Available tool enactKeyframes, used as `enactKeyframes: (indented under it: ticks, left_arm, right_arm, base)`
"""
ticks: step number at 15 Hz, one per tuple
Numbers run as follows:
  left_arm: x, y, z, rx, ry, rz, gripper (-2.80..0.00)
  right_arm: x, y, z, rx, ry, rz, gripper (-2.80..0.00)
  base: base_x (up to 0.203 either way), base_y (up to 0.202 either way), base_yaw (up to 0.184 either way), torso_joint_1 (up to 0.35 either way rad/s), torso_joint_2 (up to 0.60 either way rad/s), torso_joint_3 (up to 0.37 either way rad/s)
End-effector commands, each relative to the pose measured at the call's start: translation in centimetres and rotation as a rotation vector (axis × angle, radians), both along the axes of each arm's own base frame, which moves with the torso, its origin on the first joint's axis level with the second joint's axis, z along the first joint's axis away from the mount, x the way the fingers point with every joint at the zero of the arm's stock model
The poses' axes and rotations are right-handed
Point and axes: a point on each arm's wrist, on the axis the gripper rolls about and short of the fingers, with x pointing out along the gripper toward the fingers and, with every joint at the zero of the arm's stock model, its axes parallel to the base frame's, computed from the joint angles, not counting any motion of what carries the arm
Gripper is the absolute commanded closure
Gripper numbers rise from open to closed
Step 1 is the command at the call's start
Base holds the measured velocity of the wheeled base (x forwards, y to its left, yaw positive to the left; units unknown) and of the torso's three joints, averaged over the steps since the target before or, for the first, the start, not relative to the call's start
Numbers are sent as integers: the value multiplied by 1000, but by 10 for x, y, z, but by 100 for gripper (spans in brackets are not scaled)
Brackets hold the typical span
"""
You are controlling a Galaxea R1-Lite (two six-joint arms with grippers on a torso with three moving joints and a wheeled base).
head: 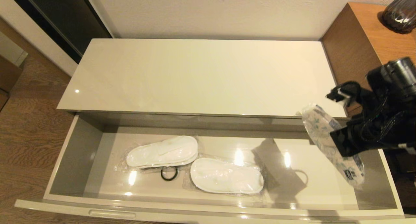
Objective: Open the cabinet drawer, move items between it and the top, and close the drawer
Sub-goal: Place the tissue on the table
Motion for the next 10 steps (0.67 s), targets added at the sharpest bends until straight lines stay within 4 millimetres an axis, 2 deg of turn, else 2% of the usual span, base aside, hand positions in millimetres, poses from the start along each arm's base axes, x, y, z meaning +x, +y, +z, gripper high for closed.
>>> enactKeyframes:
  ticks: [1, 4, 6, 7, 10]
  left_arm:
    - [-3, -1, -1, 7, -37, 1, 0]
    - [-3, -1, -1, 7, -37, 1, 0]
    - [-3, -1, -1, 7, -37, 0, 0]
    - [-3, -1, -1, 7, -37, 0, 0]
    - [-3, -1, -1, 7, -37, 0, 0]
  right_arm:
    - [21, 0, 47, 44, -156, -27, 0]
    - [97, 3, 71, 53, -266, -106, 0]
    - [147, -3, 59, 25, -281, -174, 0]
    - [158, -7, 51, 12, -274, -198, -280]
    - [159, -16, 53, 3, -280, -238, -280]
  base:
    - [0, 0, 0, 0, 0, 0]
    - [0, 0, 0, 0, 0, 0]
    - [0, 0, 0, 0, 0, 0]
    - [0, 0, 0, 0, 0, 0]
    - [0, 0, 0, 0, 0, 0]
